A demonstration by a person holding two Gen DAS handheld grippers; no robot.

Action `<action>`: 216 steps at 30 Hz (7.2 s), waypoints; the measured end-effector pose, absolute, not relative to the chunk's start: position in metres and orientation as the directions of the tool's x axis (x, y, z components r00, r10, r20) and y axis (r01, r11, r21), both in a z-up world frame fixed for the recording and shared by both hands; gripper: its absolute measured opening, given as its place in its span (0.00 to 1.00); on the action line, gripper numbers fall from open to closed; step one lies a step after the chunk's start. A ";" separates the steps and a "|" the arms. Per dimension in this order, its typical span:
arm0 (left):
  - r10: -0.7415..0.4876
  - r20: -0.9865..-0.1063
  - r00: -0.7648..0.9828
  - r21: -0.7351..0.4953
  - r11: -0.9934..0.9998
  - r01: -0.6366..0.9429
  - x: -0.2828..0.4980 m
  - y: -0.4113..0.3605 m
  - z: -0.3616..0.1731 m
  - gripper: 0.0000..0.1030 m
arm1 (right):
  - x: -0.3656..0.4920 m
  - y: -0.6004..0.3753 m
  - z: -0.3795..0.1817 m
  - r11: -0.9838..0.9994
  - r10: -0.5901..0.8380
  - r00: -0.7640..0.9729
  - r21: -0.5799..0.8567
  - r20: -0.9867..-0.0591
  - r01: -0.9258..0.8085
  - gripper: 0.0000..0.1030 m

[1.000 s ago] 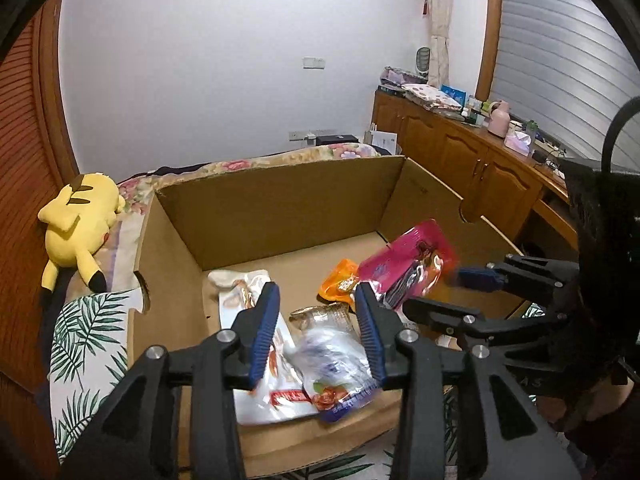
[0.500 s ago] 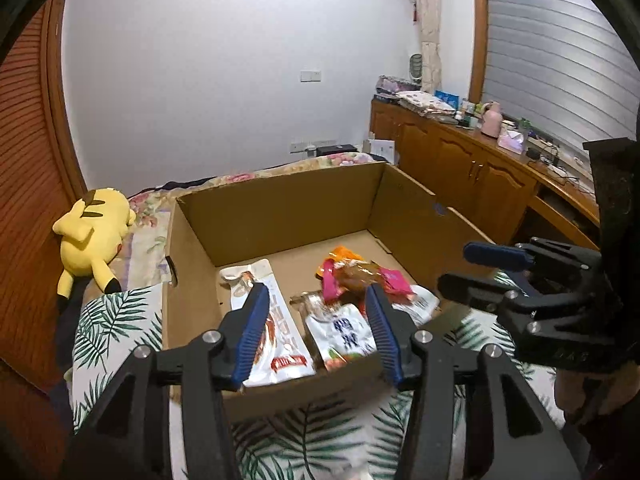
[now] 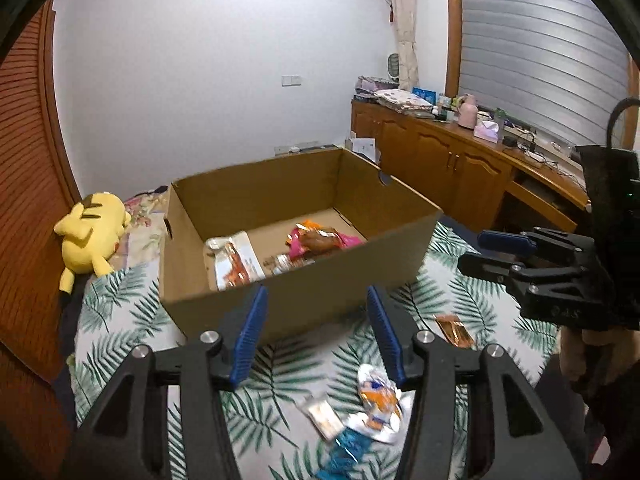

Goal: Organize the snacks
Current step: 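Move both tools back from the box toward the remaining snacks on the sheet, then grasp the blue wrapped candy with left tool while right tool grasps gold snack, then carry both held snacks into the box and open both tools to release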

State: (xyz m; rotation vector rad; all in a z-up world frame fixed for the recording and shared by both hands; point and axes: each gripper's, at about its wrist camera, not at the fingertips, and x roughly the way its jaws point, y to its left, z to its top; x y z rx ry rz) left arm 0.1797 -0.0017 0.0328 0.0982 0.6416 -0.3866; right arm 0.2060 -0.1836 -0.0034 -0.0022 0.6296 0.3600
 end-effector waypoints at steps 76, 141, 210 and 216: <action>-0.219 -0.833 0.508 -0.007 0.922 0.386 0.138 -0.014 -0.101 0.66 | 0.203 -0.199 -0.125 0.954 0.218 0.634 0.024 -0.742 -0.300 0.24; -0.322 -0.653 0.685 -0.017 0.911 0.412 0.146 0.006 -0.008 0.24 | 0.165 -0.182 -0.038 0.917 0.350 0.699 0.075 -0.624 -0.392 0.20; -0.266 -0.754 0.601 0.015 0.907 0.421 0.341 -0.001 -0.012 0.27 | 0.357 -0.094 -0.034 0.851 0.407 0.561 0.076 -0.721 -0.519 0.22; -0.259 -0.754 0.604 0.021 0.909 0.417 0.342 0.000 -0.011 0.29 | 0.357 -0.093 -0.035 0.853 0.404 0.559 0.076 -0.724 -0.517 0.23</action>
